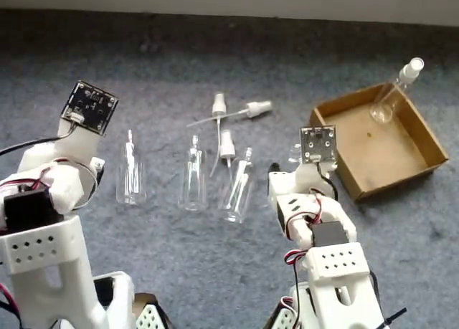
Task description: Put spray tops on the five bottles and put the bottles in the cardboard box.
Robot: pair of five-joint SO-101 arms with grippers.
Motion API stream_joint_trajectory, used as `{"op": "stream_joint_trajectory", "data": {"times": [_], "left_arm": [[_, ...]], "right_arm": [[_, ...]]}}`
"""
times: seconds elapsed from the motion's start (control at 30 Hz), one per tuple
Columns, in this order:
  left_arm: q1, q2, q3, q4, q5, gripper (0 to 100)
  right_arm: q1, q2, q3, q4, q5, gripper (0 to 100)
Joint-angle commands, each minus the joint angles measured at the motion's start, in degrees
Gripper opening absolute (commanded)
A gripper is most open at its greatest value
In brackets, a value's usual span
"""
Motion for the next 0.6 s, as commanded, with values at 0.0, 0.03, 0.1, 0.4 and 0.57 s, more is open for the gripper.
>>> {"op": "stream_joint_trajectory", "data": {"times": [0.0, 0.03, 0.1, 0.4, 0.57], "left_arm": [[3.7, -3.8, -0.3, -1.1, 7.4, 5], [4.3, -3.8, -0.5, -1.1, 9.8, 5], [5.1, -3.8, -0.7, -1.1, 13.9, 5], [5.8, -4.3, -0.6, -14.1, 20.5, 1], [6.0, -4.3, -0.2, -15.3, 20.1, 1]], "right_arm": [[-0.7, -1.5, -0.4, -1.6, -0.2, 21.0], [-0.7, -1.5, -0.4, -1.6, -0.2, 21.0], [-0.7, -1.5, -0.4, -1.5, -0.2, 21.0], [-4.2, -1.5, 2.0, -2.0, -0.5, 21.0], [-8.2, -1.5, 2.2, -5.1, -0.2, 21.0]]}}
